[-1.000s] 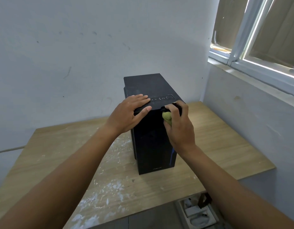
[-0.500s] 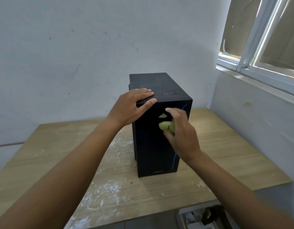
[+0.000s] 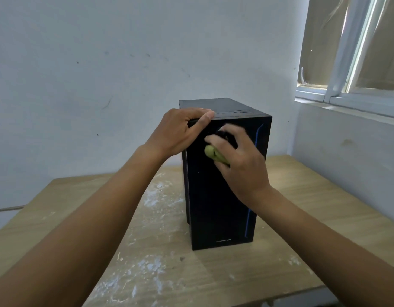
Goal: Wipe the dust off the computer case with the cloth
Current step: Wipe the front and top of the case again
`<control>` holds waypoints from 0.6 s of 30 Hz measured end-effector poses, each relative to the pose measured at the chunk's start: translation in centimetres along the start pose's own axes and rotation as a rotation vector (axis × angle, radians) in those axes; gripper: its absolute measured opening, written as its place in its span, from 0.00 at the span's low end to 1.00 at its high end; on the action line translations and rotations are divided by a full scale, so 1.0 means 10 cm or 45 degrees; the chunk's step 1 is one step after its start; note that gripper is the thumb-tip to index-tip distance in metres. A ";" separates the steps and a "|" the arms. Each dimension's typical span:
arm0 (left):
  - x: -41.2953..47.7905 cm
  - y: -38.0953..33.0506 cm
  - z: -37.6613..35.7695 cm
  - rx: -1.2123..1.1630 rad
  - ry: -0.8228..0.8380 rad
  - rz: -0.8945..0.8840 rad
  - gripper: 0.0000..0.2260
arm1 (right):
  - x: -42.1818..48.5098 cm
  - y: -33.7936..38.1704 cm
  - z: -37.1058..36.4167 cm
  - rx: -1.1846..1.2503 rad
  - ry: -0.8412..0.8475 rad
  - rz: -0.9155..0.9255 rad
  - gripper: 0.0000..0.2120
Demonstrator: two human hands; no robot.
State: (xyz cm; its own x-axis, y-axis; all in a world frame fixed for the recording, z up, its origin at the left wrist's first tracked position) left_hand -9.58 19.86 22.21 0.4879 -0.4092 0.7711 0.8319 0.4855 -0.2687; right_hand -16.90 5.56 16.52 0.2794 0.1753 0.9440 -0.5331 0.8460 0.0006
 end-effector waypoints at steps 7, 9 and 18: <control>-0.03 -0.07 -0.02 -0.019 -0.095 0.017 0.12 | -0.42 -0.15 0.04 0.115 0.213 0.033 0.21; -0.03 -0.06 -0.02 -0.009 -0.104 0.056 0.12 | -0.33 -0.31 0.18 0.103 0.136 -0.069 0.21; -0.04 -0.11 -0.02 0.018 -0.097 0.126 0.13 | 0.09 -0.61 0.45 0.005 -0.076 -0.256 0.19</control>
State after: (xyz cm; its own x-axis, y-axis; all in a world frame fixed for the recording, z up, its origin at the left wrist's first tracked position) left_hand -10.68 19.35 22.05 0.5453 -0.2994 0.7829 0.7767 0.5316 -0.3378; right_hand -17.00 -1.72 18.88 0.3331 -0.0271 0.9425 -0.4745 0.8590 0.1924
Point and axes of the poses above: each hand's wrist, its own x-axis towards the middle knuckle, its own z-axis out of the back of the hand, y = z × x, the point moved 4 cm from there along x, towards the middle knuckle, and after that the axes turned 4 degrees about -z, right-handed, at the moved point
